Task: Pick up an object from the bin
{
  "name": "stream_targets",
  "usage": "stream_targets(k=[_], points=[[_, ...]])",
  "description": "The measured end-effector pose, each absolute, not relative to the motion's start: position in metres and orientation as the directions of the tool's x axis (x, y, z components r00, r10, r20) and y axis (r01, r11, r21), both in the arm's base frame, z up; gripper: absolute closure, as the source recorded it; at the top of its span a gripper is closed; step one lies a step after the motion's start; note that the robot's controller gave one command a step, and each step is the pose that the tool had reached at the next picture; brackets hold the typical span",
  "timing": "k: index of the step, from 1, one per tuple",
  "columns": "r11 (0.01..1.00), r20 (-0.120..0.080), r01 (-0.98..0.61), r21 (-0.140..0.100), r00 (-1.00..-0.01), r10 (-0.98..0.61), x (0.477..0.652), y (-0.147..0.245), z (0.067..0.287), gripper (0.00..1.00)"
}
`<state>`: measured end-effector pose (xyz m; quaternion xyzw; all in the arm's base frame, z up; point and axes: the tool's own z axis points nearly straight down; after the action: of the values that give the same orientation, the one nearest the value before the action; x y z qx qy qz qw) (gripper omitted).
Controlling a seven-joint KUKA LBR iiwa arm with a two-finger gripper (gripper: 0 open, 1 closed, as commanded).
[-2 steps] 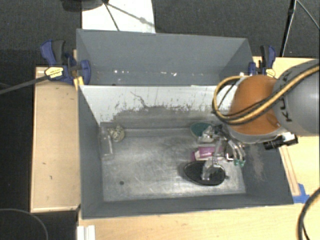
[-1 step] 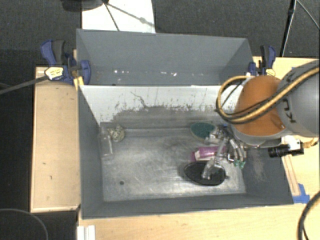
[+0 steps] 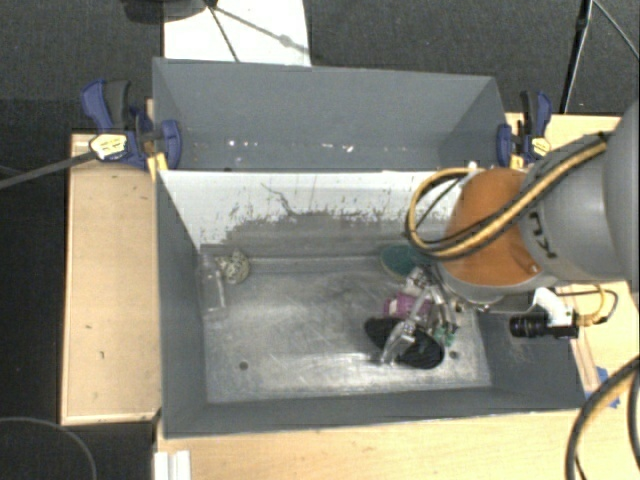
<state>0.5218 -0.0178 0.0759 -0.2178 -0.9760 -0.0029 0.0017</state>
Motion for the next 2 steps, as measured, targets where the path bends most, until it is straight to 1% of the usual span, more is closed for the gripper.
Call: stream_targets(k=[1, 2], points=[[0.859, -0.018, 0.513, 0.01, -0.858, 0.513, 0.5061, -0.0152, 0.0755, 0.0], [0.859, -0.019, 0.513, 0.011, -0.858, 0.513, 0.5064, -0.0152, 0.0759, 1.0]])
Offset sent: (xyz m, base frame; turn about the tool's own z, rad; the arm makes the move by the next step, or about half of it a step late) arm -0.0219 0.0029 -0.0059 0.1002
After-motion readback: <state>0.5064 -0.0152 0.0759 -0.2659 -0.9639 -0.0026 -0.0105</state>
